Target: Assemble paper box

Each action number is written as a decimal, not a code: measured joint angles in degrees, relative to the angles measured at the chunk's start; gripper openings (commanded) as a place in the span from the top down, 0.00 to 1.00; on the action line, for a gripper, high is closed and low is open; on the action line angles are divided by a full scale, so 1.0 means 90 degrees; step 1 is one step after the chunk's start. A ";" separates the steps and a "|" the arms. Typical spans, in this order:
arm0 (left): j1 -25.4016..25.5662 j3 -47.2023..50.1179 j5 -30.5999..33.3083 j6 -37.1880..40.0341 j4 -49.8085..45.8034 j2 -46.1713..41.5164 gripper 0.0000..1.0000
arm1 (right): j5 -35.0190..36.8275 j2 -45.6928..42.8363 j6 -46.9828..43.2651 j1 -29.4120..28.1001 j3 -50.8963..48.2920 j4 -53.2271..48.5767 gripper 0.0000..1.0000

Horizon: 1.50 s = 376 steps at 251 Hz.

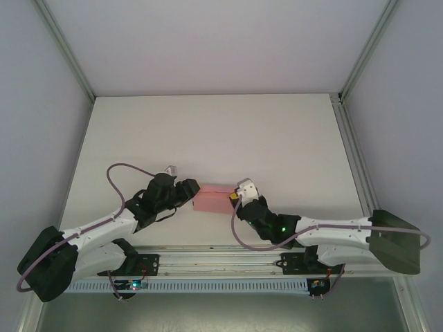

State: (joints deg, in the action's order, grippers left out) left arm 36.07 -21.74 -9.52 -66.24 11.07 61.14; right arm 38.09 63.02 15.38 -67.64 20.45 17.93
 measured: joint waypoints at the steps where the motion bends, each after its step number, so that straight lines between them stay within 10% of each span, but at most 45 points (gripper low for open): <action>1: 0.0000 0.0002 0.0007 0.0010 0.0000 -0.0007 0.57 | -0.0019 -0.0019 0.0029 0.0005 -0.0007 0.0000 0.37; 118: 0.0398 0.0474 0.0474 0.0726 0.0158 -0.0661 0.58 | -0.1171 -0.1253 0.0532 0.0743 -0.0248 0.0318 0.21; 226: 0.0527 0.0505 0.0605 0.0850 0.0401 -0.0430 0.53 | -0.1273 0.0185 0.1780 0.0814 -0.0816 0.1564 0.56; 376: 0.0274 0.0304 0.0644 0.0729 -0.1015 -0.1205 0.17 | -0.1457 0.0891 0.1875 0.1047 -0.0549 0.2106 0.63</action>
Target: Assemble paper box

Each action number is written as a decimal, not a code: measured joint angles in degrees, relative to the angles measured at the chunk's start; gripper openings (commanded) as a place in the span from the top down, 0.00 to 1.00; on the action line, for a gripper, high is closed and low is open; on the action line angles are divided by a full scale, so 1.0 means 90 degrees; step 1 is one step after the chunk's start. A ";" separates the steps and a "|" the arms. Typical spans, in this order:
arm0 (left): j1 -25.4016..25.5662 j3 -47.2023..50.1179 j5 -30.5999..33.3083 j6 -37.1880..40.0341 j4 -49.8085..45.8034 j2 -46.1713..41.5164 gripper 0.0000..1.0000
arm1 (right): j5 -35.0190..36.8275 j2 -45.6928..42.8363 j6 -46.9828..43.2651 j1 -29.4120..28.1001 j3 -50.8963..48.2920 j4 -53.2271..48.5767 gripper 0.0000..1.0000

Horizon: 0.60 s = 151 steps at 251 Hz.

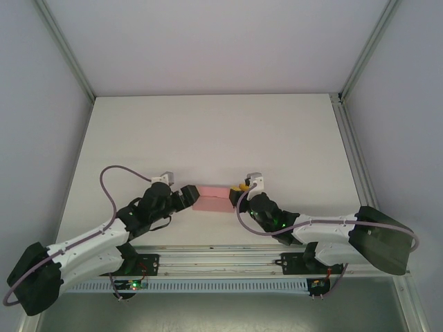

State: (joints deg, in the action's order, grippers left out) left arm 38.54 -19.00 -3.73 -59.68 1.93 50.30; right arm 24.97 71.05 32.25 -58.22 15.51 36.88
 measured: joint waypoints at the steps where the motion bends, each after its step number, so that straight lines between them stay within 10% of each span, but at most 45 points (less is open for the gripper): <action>1: -0.0012 0.0000 -0.0002 0.0002 -0.0012 -0.0010 0.16 | 0.0000 0.0000 0.0000 0.0000 0.0002 0.0000 0.63; 66: -0.0503 0.0277 -0.0474 0.0010 -0.0058 -0.0306 0.19 | -0.0075 0.0000 0.0000 0.0015 0.0036 -0.0070 0.64; 116: -0.0546 0.0279 -0.0811 -0.0107 0.0520 0.0075 0.65 | -0.0092 0.0029 0.0000 0.0041 0.0083 -0.0114 0.64; 151: -0.0546 0.0432 -0.0945 -0.0240 0.0984 0.0117 0.67 | -0.0119 0.0036 0.0002 0.0083 0.0100 -0.0136 0.64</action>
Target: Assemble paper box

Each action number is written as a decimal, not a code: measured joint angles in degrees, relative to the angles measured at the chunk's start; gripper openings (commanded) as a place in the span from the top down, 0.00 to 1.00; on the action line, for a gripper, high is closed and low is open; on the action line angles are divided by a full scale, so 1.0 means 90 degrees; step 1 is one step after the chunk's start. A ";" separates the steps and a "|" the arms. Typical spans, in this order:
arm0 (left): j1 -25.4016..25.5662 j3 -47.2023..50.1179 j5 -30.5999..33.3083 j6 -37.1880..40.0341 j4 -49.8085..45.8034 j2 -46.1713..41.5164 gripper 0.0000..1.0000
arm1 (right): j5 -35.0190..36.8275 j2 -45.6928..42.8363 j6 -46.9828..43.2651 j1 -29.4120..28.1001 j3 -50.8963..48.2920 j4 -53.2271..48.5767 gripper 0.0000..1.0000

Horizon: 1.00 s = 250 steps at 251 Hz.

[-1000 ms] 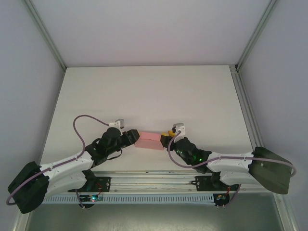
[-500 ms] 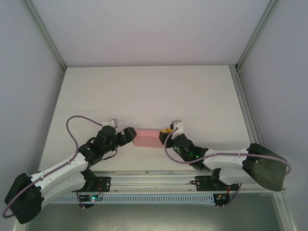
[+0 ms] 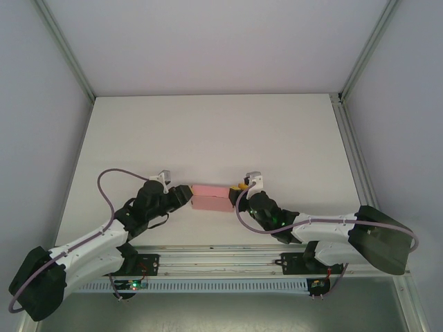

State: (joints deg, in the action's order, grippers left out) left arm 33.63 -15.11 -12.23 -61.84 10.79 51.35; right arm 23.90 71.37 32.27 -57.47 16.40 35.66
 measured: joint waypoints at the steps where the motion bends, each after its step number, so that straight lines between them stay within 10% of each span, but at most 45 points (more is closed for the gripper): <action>1: 0.0000 0.0007 -0.0002 -0.0002 0.0012 0.0000 0.67 | 0.0000 0.0000 0.0000 0.0000 0.0000 0.0000 0.64; 88: 0.0000 0.0231 0.0015 -0.0005 0.0726 0.0119 0.85 | -0.0051 0.0080 0.0039 0.0083 0.0041 0.0075 0.64; 128: 0.0000 0.0083 -0.0019 0.0267 0.0410 0.0129 0.60 | -0.0126 -0.0124 -0.0206 0.0097 0.0109 -0.0279 0.53; 175: 0.0000 -0.0607 0.0119 0.1013 -0.1277 -0.0070 0.01 | -0.0534 -0.0469 -0.0928 0.0158 0.0631 -0.1632 0.29; 211: 0.0000 -0.1399 0.0610 0.1566 -0.2378 -0.0260 0.00 | -0.1052 -0.0500 -0.1809 0.0311 0.1316 -0.2596 0.02; 250: 0.0000 -0.2623 0.1360 0.1928 -0.3393 0.0036 0.00 | -0.2263 -0.0282 -0.3366 0.0631 0.2266 -0.3388 0.02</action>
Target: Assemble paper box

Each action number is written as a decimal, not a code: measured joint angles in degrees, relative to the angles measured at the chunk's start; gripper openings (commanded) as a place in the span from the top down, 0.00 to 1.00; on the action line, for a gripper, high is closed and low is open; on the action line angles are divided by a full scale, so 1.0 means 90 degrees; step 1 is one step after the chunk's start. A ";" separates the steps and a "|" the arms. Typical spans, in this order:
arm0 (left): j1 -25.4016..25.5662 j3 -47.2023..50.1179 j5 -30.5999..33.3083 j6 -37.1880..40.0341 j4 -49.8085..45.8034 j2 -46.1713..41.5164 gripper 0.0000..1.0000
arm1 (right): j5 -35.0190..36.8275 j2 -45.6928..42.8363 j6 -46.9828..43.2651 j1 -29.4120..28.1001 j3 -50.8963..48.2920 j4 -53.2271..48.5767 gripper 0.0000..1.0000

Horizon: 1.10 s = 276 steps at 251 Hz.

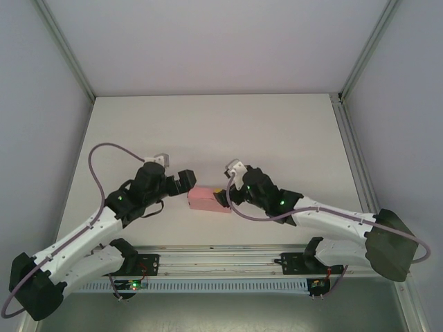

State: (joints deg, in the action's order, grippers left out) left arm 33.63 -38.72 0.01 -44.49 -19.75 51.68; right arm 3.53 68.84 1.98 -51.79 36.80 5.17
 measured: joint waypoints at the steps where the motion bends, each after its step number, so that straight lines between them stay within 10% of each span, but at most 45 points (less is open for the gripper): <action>1: 0.0000 -0.0053 0.0053 0.0012 -0.0041 0.0019 0.00 | -0.0032 0.0010 -0.0053 0.0005 0.0022 -0.0017 0.02; 94: -0.0131 -0.0551 0.1348 0.0189 -0.1173 0.0396 0.00 | -0.1384 0.2072 -0.3004 0.0034 0.1481 -0.1440 0.07; 159: -0.0168 -0.0204 0.1705 0.0129 -0.1535 -0.0243 0.00 | -0.1064 0.2523 -0.3555 0.0027 0.1865 -0.1605 0.63; 251: -0.0168 -0.0102 0.2147 0.0058 -0.1768 -0.0753 0.00 | 0.1819 0.2749 -0.5795 -0.0078 0.1525 0.0185 0.67; 276: -0.0168 -0.0027 0.2191 0.0058 -0.1770 -0.0733 0.00 | 0.2144 0.3092 -0.6674 -0.0087 0.1086 0.1224 0.50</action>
State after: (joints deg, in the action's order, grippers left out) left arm 32.12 -38.96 19.73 -43.97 -35.68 45.08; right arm 22.83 96.66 -58.08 -52.58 46.57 16.19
